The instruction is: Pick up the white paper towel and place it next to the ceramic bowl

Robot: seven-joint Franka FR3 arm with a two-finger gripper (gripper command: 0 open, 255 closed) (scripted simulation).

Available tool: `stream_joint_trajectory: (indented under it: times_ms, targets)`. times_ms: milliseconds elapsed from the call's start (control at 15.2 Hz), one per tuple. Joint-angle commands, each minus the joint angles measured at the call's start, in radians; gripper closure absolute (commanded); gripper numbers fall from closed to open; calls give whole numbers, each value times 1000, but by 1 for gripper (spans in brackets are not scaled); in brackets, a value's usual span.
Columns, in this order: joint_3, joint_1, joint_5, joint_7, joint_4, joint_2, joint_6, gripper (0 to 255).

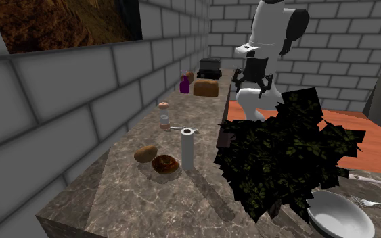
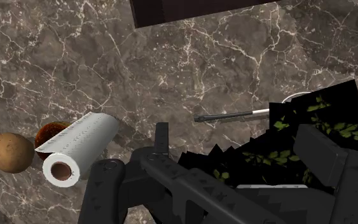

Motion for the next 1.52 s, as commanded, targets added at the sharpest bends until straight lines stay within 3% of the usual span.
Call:
stream_joint_trajectory:
  times_ms: [0,858,1452]
  targets:
    - [0,0,0,0,0,0,0,0]
    - [-242,-53,-111,-238,-84,208,401,0]
    - [-403,-58,-65,-433,1,483,656,0]
